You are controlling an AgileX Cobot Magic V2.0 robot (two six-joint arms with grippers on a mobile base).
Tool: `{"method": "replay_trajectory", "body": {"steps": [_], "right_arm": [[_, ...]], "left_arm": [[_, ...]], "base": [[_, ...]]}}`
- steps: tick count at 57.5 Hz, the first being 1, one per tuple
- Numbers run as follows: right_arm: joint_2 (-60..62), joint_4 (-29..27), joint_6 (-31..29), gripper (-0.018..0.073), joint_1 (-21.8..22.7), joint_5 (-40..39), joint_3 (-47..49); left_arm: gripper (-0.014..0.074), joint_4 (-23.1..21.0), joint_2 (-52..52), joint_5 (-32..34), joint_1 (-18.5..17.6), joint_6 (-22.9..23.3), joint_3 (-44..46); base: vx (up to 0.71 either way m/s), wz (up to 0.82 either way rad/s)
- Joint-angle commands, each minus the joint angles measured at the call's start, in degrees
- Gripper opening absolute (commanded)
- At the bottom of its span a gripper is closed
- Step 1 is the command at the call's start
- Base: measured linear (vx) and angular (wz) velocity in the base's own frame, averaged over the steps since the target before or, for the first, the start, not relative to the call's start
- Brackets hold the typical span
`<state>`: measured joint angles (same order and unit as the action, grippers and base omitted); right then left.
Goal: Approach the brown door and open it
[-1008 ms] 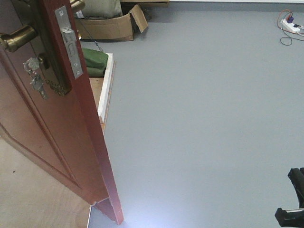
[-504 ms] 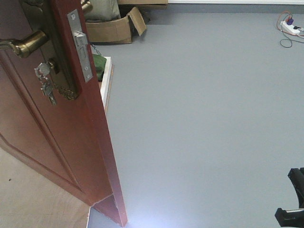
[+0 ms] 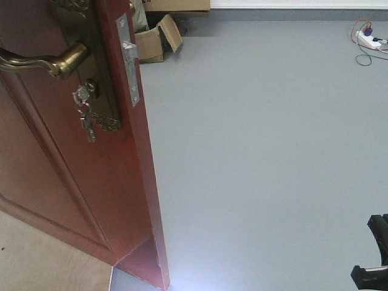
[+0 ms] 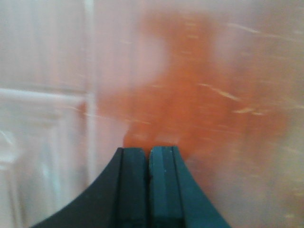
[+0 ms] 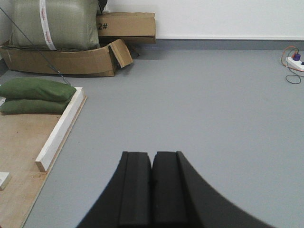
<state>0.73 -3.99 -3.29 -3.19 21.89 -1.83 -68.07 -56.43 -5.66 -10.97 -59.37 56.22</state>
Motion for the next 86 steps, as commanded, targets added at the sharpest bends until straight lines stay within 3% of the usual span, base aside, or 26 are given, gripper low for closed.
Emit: {"method": "replay_trajectory", "body": {"steps": [1, 86], "right_arm": [[0.32, 0.36, -0.49, 0.0, 0.09, -4.48, -0.19], [0.32, 0.36, -0.49, 0.0, 0.09, -4.62, -0.19]], "left_arm": [[-0.0003, -0.43, 0.65, 2.06, -0.38, 0.06, 1.85], [-0.0003, -0.43, 0.65, 2.06, -0.38, 0.06, 1.85]], "base": [[0.17, -0.03], [0.16, -0.02]]}}
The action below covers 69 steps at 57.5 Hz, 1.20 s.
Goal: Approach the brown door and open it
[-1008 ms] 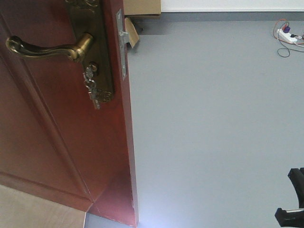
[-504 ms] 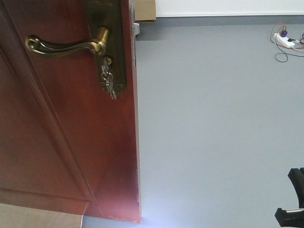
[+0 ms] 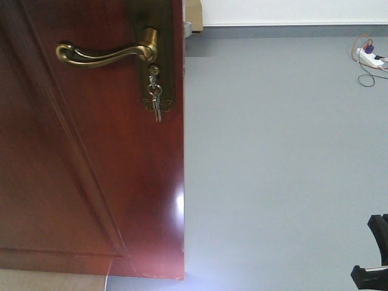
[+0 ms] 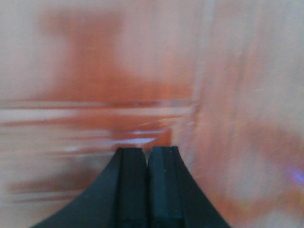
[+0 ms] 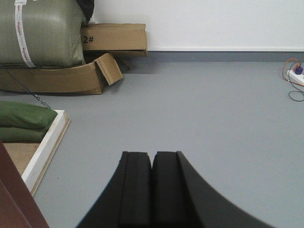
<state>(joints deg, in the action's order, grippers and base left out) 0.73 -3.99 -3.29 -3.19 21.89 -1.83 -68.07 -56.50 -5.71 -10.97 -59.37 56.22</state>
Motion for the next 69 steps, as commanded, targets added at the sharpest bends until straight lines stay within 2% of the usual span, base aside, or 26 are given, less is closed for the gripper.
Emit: {"method": "replay_trajectory", "body": {"steps": [1, 69], "right_arm": [[0.32, 0.36, -0.49, 0.0, 0.09, -4.62, -0.19], [0.32, 0.36, -0.49, 0.0, 0.09, -4.46, -0.19]], "left_arm": [[-0.0003, -0.43, 0.72, 2.11, -0.38, 0.06, 1.85], [-0.0003, -0.43, 0.72, 2.11, -0.38, 0.06, 1.85]], "base": [[0.09, 0.07], [0.06, 0.04]]}}
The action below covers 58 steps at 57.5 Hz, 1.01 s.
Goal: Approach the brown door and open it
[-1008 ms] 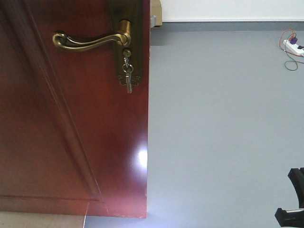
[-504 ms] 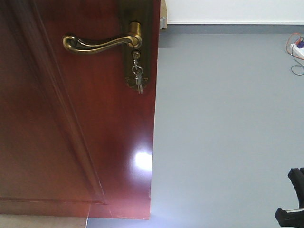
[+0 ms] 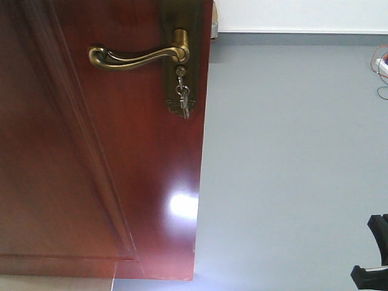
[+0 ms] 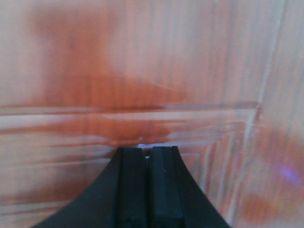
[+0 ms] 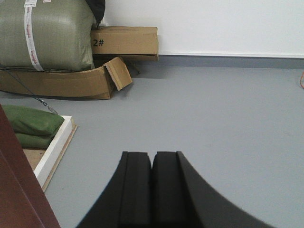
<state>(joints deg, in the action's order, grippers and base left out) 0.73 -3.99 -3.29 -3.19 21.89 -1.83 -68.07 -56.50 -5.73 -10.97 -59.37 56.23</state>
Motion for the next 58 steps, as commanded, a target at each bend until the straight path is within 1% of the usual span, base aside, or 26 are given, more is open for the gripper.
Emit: {"method": "replay_trajectory", "body": {"steps": [1, 58], "right_arm": [[0.32, 0.36, -0.49, 0.0, 0.09, -4.46, -0.19], [0.32, 0.36, -0.49, 0.0, 0.09, -4.65, -0.19]], "left_arm": [[-0.0003, -0.43, 0.72, 2.13, -0.38, 0.06, 1.85], [-0.0003, -0.43, 0.72, 2.13, -0.38, 0.06, 1.85]], "base": [[0.01, 0.01], [0.0, 0.0]]}}
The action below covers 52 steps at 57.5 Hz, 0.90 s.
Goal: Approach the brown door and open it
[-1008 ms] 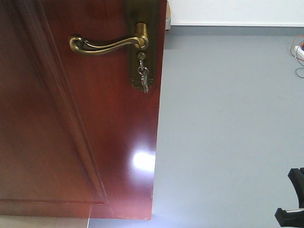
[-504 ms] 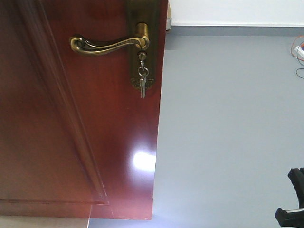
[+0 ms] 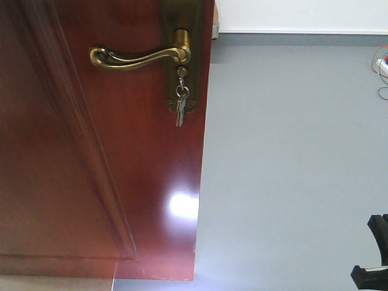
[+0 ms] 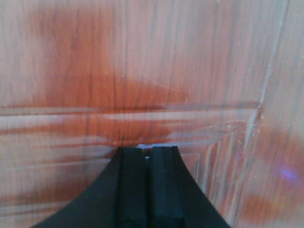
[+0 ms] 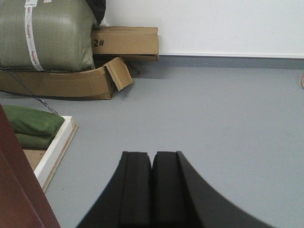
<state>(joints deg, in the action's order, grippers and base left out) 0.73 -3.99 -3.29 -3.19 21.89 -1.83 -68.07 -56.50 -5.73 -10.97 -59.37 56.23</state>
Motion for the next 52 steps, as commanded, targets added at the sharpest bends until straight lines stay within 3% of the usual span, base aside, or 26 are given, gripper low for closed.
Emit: {"method": "replay_trajectory", "body": {"steps": [1, 52], "right_arm": [[0.32, 0.36, -0.49, 0.0, 0.09, -4.65, -0.19], [0.32, 0.36, -0.49, 0.0, 0.09, -4.65, -0.19]], "left_arm": [[-0.0003, -0.43, 0.72, 2.13, -0.38, 0.06, 1.85], [-0.0003, -0.43, 0.72, 2.13, -0.38, 0.06, 1.85]], "base": [[0.0, 0.0], [0.01, 0.01]]}}
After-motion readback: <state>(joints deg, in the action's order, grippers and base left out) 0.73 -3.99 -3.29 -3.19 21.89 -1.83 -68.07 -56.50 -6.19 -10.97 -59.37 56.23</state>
